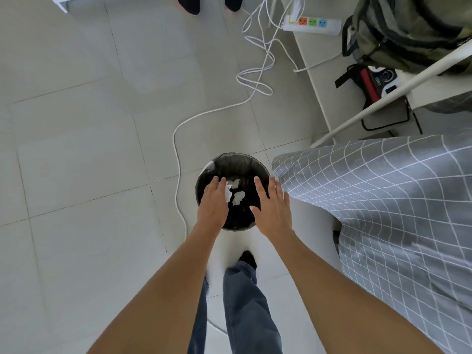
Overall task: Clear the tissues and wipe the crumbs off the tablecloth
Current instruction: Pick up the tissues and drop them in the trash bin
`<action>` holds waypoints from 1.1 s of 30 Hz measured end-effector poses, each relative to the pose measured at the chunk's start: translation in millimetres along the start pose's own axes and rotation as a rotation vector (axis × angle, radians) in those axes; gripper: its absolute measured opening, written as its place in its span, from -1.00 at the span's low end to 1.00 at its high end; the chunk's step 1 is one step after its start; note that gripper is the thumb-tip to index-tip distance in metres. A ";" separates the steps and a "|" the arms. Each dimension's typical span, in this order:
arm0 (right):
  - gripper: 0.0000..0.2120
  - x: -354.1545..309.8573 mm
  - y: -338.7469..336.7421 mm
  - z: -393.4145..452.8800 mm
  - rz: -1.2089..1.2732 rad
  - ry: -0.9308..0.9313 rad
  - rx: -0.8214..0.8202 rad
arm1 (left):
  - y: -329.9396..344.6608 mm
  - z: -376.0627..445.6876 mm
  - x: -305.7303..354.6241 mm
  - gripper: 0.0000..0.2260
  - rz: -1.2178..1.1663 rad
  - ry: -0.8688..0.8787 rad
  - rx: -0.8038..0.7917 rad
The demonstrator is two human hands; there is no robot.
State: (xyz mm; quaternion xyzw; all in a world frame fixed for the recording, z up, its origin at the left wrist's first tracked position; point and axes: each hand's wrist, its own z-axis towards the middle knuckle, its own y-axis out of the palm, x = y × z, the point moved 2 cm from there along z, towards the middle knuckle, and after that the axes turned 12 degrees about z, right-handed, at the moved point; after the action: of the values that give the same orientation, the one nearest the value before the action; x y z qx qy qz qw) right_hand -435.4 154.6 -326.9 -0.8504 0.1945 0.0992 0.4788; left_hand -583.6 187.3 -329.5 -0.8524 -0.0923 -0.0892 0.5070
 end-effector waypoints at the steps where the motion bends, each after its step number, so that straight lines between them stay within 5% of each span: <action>1: -0.28 4.1 -1.1 0.0 -0.005 0.003 -0.007 | 1.5 1.8 4.6 -0.47 -0.002 -0.003 0.005; 5: -0.27 18.3 -2.7 1.3 0.010 0.017 -0.010 | 5.2 11.0 19.7 -0.48 -0.013 0.007 0.005; 14: -0.30 17.9 -16.2 5.8 0.021 -0.006 0.009 | 7.6 14.5 20.4 -0.17 0.177 -0.014 -0.144; 33: -0.39 -24.2 -166.6 -99.4 0.140 0.144 0.185 | -146.6 -70.3 94.1 -0.48 0.386 0.178 -0.024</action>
State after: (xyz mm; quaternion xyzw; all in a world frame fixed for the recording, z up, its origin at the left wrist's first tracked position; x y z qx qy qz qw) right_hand -388.1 153.1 -137.2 -0.7918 0.2958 0.0526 0.5318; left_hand -533.0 200.4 -149.1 -0.8491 0.1189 -0.0663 0.5104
